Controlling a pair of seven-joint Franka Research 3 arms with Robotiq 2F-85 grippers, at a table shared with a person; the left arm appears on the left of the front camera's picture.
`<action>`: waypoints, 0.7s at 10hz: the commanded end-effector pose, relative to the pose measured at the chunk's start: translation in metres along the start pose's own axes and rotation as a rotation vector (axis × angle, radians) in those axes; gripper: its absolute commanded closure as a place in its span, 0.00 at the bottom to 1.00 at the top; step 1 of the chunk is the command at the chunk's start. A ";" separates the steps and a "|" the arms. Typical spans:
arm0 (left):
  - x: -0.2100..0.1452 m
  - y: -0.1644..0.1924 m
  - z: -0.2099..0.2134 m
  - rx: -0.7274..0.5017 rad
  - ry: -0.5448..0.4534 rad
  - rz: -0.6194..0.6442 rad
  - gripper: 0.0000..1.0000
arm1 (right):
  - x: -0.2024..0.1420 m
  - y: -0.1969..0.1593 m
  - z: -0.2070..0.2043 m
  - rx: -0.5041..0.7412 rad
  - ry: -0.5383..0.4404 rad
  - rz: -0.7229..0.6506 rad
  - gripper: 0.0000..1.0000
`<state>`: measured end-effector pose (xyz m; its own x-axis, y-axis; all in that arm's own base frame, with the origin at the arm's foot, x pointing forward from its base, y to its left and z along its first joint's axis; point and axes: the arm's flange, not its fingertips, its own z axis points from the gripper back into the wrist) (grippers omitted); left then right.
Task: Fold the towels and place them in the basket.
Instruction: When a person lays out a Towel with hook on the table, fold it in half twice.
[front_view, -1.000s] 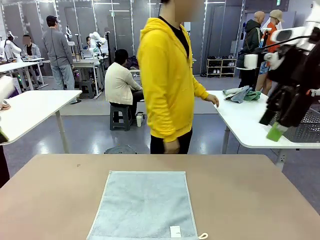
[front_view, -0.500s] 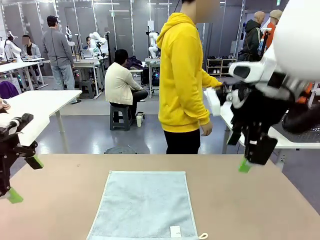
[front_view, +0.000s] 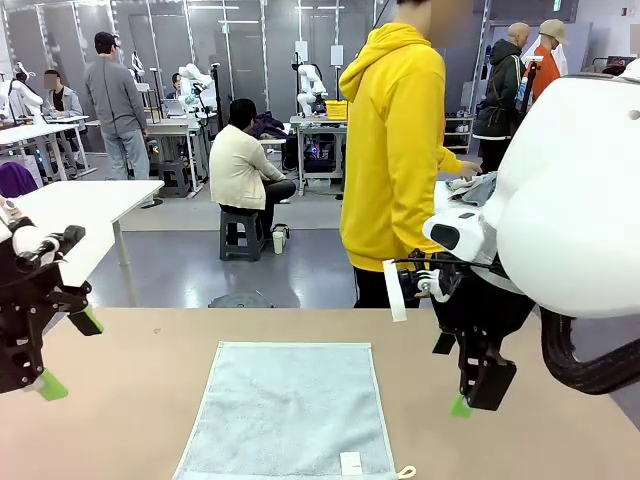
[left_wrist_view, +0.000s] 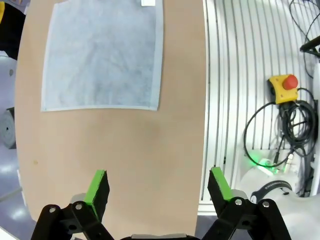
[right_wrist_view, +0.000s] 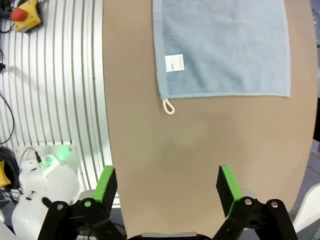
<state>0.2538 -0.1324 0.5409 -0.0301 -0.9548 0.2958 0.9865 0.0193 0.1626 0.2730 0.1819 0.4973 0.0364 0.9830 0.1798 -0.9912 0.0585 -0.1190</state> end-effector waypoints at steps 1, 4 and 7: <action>-0.019 -0.020 -0.033 0.020 -0.016 0.051 0.00 | -0.005 0.008 -0.003 0.005 0.011 -0.087 0.00; 0.000 0.000 0.000 0.000 0.000 0.000 0.00 | 0.000 0.000 0.000 0.000 0.000 0.000 0.00; 0.001 0.001 -0.001 -0.004 -0.009 0.005 0.00 | 0.002 0.002 0.000 0.008 -0.002 -0.013 0.00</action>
<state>0.2544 -0.1336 0.5407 -0.0282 -0.9517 0.3057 0.9872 0.0214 0.1577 0.2711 0.1831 0.4976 0.0471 0.9818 0.1840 -0.9917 0.0680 -0.1088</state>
